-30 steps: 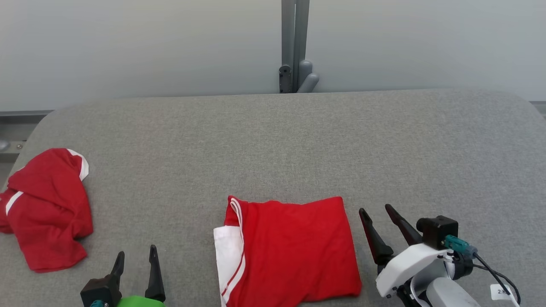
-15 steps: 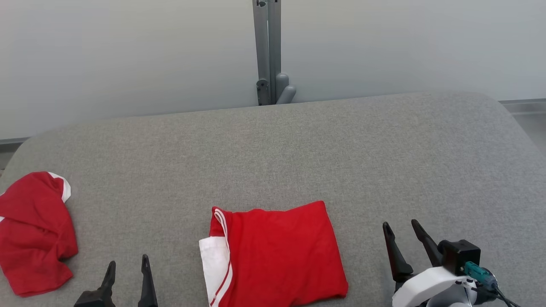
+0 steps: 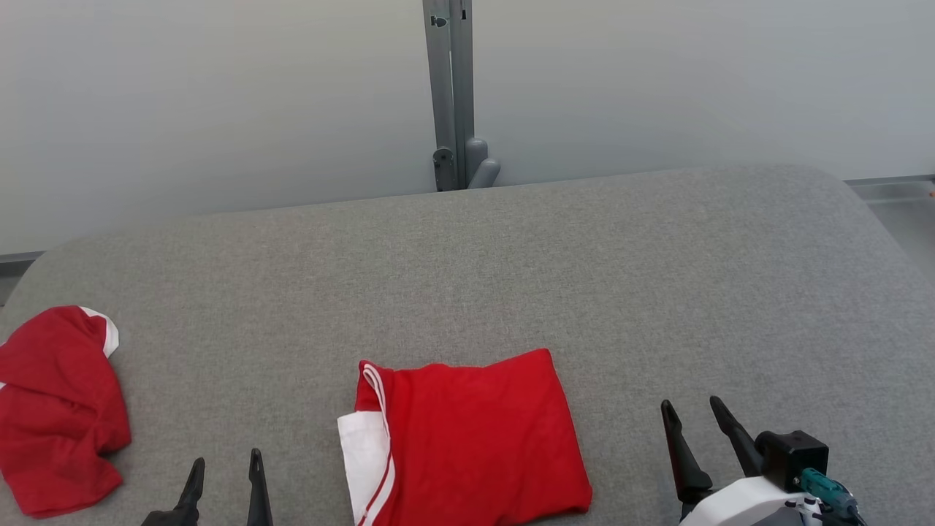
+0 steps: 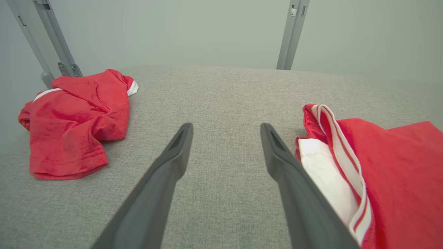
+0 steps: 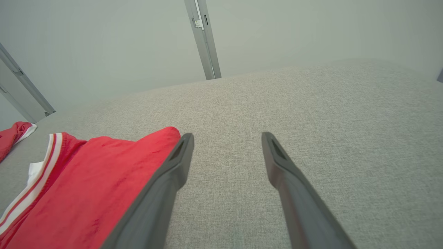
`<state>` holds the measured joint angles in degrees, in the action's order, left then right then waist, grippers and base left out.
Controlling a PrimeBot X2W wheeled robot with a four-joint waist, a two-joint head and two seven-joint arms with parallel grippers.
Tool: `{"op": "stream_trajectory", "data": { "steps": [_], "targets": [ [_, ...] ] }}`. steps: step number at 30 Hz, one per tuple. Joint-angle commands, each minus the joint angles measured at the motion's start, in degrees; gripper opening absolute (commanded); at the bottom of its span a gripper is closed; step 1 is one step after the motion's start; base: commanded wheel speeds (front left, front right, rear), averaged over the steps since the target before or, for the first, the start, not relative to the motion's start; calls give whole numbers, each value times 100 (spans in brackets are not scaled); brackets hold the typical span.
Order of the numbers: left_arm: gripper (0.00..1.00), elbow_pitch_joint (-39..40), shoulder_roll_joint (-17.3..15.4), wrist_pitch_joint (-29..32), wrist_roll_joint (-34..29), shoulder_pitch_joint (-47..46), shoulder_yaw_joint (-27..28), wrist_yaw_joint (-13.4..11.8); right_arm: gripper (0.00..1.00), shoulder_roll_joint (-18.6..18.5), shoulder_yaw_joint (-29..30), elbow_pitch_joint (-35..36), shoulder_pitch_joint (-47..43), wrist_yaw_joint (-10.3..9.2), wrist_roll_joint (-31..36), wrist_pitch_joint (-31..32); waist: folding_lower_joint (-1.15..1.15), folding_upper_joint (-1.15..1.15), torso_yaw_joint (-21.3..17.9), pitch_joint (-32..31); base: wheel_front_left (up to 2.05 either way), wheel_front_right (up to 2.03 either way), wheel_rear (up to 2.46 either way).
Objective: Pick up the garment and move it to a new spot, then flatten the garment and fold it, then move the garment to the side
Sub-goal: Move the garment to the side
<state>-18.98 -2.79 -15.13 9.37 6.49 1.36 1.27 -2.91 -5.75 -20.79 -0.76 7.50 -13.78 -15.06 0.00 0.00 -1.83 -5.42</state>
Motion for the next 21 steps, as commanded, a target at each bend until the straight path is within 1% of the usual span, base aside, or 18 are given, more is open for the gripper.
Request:
{"op": "stream_trajectory", "data": {
  "steps": [1,7,12,16,19,21],
  "targets": [
    [100,18,-23,1,-48,52,-22,1,100,-9,-1,30,-42,-3,-22,-13,0,0,6,8,0,0,0],
    [100,81,-23,1,-43,22,-59,-11,100,-9,-55,36,0,-3,4,-13,0,0,36,77,0,0,0],
    [100,93,-23,1,4,-39,-156,-17,100,-8,-200,-44,98,-3,-80,-13,0,0,149,245,0,0,0],
    [100,74,-24,1,38,-198,-318,-10,100,-8,-609,-367,334,-3,-271,-14,0,0,370,501,0,0,0],
    [100,64,-23,1,120,-257,-411,-13,100,-9,-934,-652,540,-3,-571,-14,0,0,514,650,0,0,0],
    [100,70,-22,1,102,-332,-497,23,100,-20,-1053,-879,692,-4,-787,-14,0,0,599,774,0,0,0]
  ]
}}
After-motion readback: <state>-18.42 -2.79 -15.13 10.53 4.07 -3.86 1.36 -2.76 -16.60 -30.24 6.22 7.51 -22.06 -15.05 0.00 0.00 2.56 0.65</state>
